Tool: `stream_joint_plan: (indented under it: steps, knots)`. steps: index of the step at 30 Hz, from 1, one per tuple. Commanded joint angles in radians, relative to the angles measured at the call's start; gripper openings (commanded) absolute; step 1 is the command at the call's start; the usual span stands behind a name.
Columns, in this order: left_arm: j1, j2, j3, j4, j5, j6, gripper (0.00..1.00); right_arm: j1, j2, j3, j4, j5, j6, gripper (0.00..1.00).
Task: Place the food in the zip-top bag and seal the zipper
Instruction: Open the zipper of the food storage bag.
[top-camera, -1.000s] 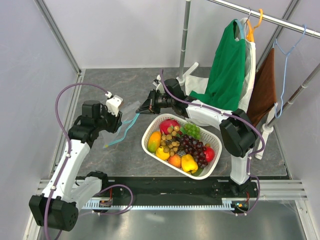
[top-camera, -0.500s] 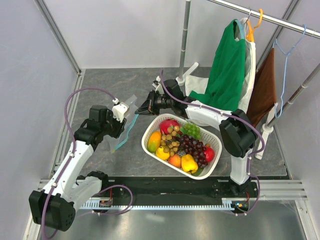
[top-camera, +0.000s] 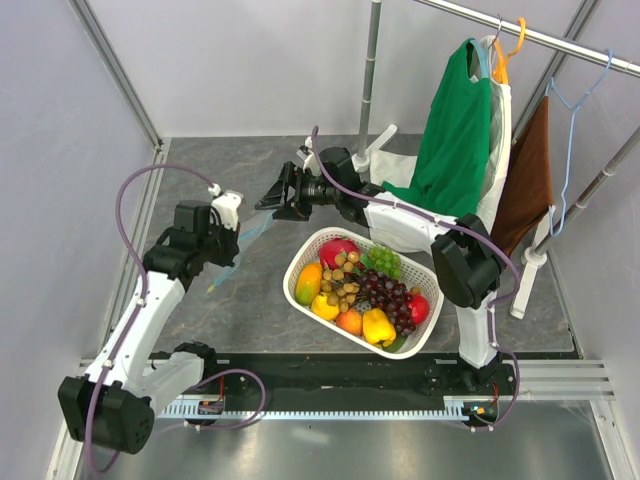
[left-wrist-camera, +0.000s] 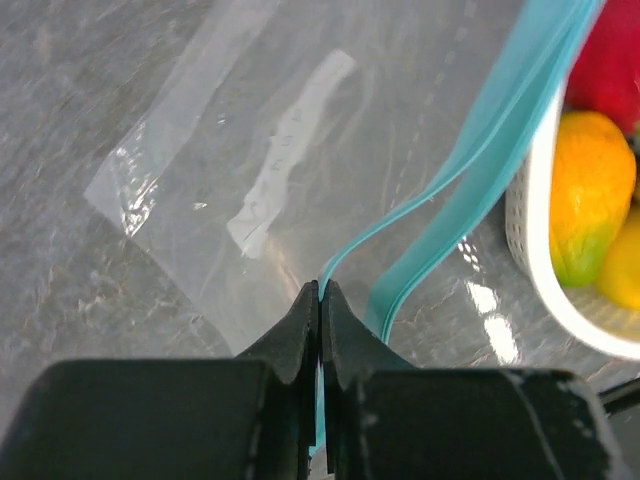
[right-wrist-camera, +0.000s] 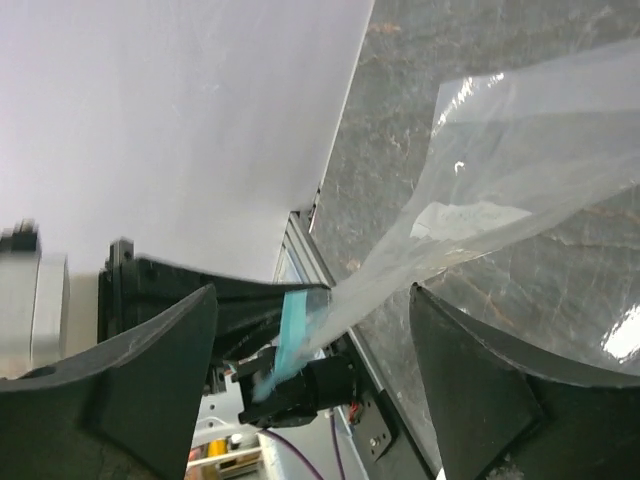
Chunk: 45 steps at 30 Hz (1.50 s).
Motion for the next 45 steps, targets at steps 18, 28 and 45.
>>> stream_joint_plan:
  steps: [18,28,45]
  knots:
    - [0.126,0.129,0.093,0.058,0.293,-0.599,0.02,0.033,-0.103,-0.151,0.119,0.017,-0.09,0.63]
    - [0.116,0.161,0.014,0.192,0.373,-0.663,0.02,0.065,-0.064,-0.155,0.135,0.067,-0.039,0.64]
    - [0.127,0.03,0.141,-0.075,0.044,-0.512,0.02,0.062,-0.051,-0.094,-0.164,0.234,-0.257,0.0]
